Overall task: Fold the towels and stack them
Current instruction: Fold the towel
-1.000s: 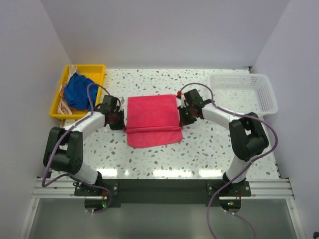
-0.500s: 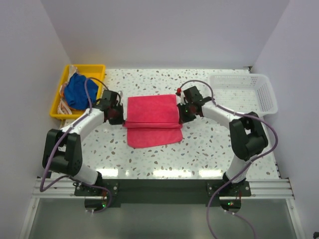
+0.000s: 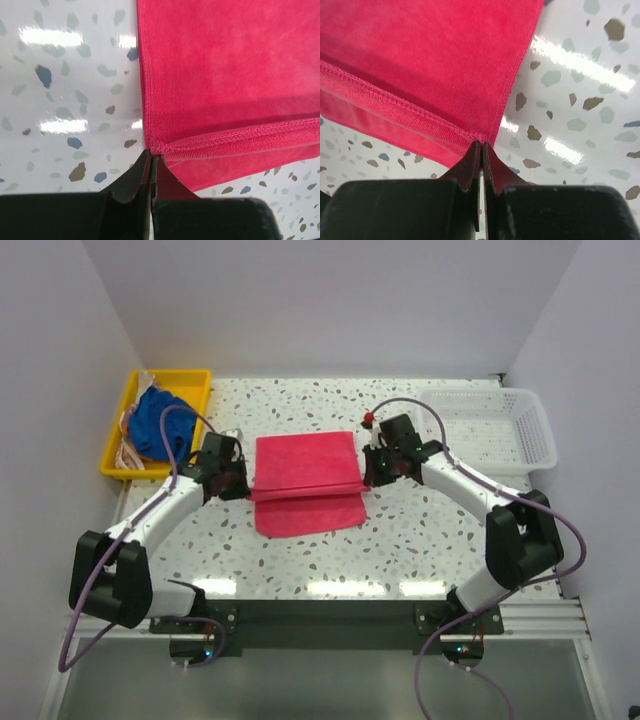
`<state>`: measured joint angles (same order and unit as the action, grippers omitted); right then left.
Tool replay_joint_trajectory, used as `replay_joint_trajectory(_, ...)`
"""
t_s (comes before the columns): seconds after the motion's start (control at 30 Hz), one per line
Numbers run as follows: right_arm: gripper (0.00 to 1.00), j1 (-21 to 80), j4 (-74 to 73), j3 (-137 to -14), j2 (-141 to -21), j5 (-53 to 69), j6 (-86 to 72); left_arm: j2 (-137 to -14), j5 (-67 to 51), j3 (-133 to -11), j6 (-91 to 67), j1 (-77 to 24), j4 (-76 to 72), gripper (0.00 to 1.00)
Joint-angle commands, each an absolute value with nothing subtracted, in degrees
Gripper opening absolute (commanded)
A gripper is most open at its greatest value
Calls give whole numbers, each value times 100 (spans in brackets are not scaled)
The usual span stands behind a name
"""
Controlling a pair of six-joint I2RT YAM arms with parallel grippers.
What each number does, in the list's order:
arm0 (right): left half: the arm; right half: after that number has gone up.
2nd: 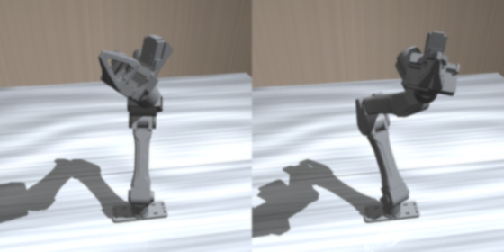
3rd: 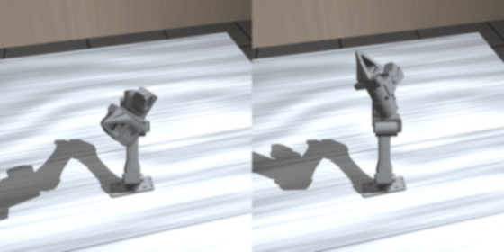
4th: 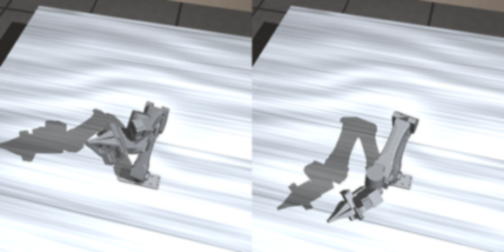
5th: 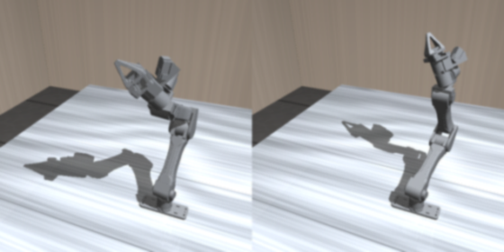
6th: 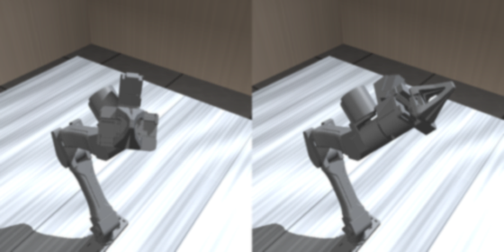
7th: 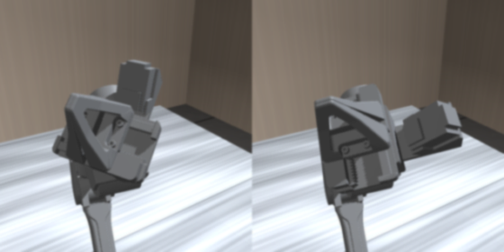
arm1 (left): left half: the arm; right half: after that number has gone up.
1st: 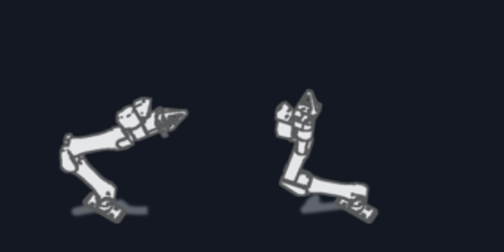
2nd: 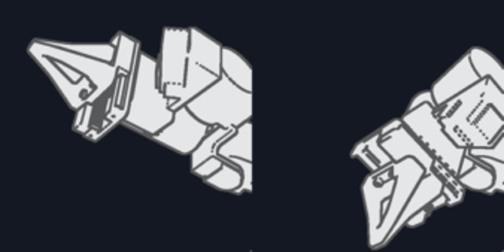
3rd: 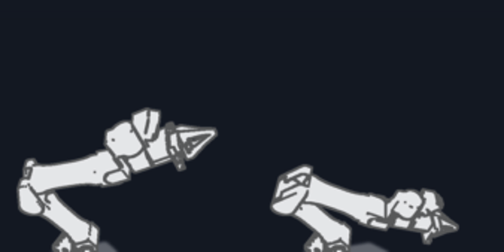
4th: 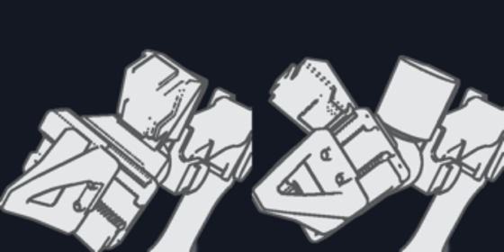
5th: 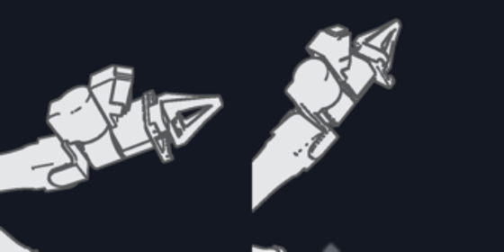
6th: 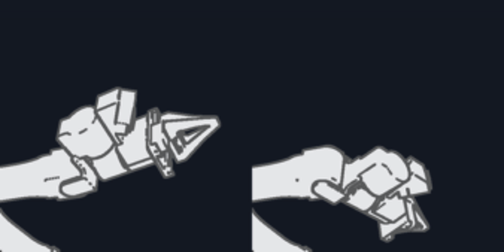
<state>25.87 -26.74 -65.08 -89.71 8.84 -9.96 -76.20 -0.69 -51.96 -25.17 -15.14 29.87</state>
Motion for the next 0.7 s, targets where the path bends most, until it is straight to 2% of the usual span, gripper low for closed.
replay_joint_trajectory(0.0,0,2496,-2576,-6118,-9123,580,-1020,-7690,273,-4677,-2742,-1503,2804,0)
replay_joint_trajectory(0.67,0,2496,-2074,-5774,-9694,809,-1055,-7638,316,-3559,-3217,-1890,2048,0)
